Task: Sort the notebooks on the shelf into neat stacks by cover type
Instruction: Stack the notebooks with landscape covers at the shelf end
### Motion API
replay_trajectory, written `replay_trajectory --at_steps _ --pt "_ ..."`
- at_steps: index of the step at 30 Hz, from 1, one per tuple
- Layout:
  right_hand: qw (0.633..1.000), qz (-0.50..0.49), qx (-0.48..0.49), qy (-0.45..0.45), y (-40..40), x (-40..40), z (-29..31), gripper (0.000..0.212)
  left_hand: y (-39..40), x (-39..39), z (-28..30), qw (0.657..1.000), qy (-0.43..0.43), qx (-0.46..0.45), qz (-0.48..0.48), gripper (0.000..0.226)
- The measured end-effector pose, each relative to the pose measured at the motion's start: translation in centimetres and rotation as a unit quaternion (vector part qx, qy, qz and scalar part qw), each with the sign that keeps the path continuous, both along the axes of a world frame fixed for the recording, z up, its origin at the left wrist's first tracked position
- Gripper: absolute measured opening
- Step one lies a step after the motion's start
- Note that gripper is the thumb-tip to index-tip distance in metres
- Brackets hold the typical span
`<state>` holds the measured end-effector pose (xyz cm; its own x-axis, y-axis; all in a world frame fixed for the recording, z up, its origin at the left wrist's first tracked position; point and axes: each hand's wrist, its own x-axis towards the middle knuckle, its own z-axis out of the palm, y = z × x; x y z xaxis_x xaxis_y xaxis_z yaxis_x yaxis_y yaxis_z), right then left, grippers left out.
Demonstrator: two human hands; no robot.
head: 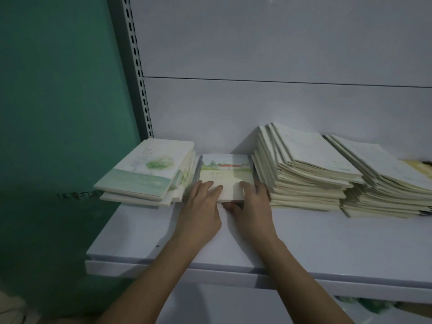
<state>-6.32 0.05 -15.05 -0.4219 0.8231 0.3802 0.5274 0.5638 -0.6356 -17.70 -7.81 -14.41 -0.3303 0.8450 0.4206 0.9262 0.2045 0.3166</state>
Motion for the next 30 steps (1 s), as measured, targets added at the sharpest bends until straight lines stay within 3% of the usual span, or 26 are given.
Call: replay_trajectory --at_steps 8,12,16,19,22,26,28,30 --pt "1.000 0.007 0.006 -0.011 -0.9 0.5 0.5 0.050 -1.0 0.6 0.8 0.998 0.064 0.000 0.015 0.041" --pt "0.986 -0.023 0.151 -0.071 -2.1 1.2 0.2 0.050 -3.9 0.6 2.3 0.991 0.089 0.088 -0.052 0.026" --pt "0.984 -0.001 0.176 0.008 -4.2 -1.0 2.7 0.034 -8.2 -3.6 5.9 0.975 0.088 0.188 -0.085 0.027" --pt "0.975 0.073 0.208 0.007 -6.7 -6.0 6.0 0.032 -9.7 -9.9 8.1 0.987 0.017 0.159 0.024 0.028" --pt "0.969 0.112 0.191 -0.113 -9.2 -11.4 8.8 0.057 -10.7 -16.1 8.2 0.978 -0.130 0.126 0.105 0.029" --pt "0.922 0.138 0.149 -0.331 -10.4 -15.9 8.6 0.094 -11.8 -19.5 6.6 0.923 -0.356 0.113 0.094 0.023" --pt "0.911 0.118 0.175 -0.354 -11.0 -16.0 7.4 0.094 -12.0 -19.5 5.8 0.888 -0.444 0.101 0.070 0.021" --pt "0.915 0.094 0.207 -0.335 -12.4 -14.7 6.5 0.087 -12.2 -19.4 5.4 0.881 -0.461 0.087 0.053 0.022"
